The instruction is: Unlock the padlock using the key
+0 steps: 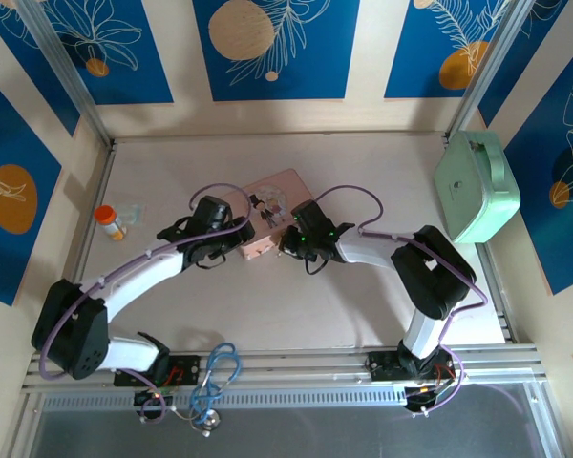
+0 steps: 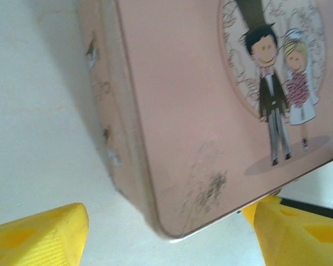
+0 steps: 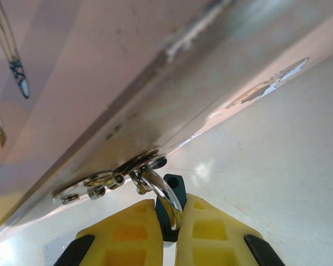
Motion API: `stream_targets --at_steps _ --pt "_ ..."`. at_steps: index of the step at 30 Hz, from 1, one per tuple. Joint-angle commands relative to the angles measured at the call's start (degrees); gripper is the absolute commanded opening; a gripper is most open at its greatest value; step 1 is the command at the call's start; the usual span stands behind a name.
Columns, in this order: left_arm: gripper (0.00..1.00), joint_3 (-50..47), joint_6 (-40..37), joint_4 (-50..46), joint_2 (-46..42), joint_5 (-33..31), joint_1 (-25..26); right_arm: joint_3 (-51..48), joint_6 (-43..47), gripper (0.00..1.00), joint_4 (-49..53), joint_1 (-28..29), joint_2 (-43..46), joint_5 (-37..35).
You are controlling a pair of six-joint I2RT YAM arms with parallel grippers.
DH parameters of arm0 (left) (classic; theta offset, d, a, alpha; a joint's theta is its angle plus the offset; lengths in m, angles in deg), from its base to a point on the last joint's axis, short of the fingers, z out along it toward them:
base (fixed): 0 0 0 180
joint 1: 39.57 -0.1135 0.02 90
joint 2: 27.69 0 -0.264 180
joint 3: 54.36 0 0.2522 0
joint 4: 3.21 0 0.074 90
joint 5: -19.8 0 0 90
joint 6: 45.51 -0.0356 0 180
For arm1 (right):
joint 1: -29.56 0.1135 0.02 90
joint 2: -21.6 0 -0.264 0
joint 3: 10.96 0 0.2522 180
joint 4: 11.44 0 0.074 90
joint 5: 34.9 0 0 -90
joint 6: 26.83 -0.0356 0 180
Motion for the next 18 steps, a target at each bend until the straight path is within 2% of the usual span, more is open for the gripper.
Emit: stream_targets --at_steps 1,11,18 --pt "0.73 -1.6 1.5 -3.5 0.5 -0.2 -0.2 -0.8 -1.4 0.07 0.2 0.8 1.9 -2.1" --pt "0.73 -4.8 3.9 6.1 5.7 3.8 -0.3 0.8 -1.0 0.07 1.2 2.4 1.0 -2.6" --pt "0.73 -4.0 3.7 6.9 7.1 3.1 -1.2 0.5 -1.2 0.06 0.8 2.8 0.6 -1.9"
